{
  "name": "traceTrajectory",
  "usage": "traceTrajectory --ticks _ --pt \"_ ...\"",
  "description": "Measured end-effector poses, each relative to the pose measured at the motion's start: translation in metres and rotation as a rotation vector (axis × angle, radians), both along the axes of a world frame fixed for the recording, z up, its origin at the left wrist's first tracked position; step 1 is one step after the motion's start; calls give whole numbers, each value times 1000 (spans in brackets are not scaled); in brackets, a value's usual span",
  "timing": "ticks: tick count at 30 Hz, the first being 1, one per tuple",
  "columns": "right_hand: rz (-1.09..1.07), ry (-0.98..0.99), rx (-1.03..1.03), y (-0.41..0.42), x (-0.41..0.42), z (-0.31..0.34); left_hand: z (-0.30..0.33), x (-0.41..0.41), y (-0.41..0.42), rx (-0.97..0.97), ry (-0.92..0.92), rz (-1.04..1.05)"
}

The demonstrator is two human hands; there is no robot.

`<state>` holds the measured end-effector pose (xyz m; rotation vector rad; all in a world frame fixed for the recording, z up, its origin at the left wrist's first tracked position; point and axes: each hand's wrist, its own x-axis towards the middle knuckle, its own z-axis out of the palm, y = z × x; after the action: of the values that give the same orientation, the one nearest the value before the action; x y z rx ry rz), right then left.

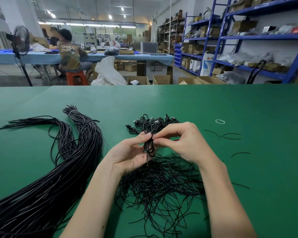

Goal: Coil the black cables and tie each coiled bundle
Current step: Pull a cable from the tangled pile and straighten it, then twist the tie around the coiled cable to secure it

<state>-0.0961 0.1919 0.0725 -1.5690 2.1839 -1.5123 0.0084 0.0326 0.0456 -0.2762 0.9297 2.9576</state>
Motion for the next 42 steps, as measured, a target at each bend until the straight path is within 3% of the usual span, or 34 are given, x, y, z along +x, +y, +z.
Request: traceTrajectory --ticks 8,15,21,27,29,33,36,42 --pt "88 -294 -78 -5 2 -9 7 6 5 -54 -2 -14" --pt "109 -455 -83 -6 4 -16 8 9 2 -406 5 57" --pt "239 -980 -141 -11 7 -29 7 9 -5 -762 120 125" --pt "38 -1342 -137 -21 5 -32 1 3 0 -1052 98 367" --pt "3 -1230 -167 -25 8 -31 -1 1 0 -993 61 386" --pt "-62 -622 -107 -18 7 -23 -1 2 -3 -547 -8 335" --pt "-69 -256 -79 -11 5 -17 0 2 -3 -433 -48 294" --pt "-30 -91 -145 -7 4 -12 -1 4 -2 -370 -58 220"
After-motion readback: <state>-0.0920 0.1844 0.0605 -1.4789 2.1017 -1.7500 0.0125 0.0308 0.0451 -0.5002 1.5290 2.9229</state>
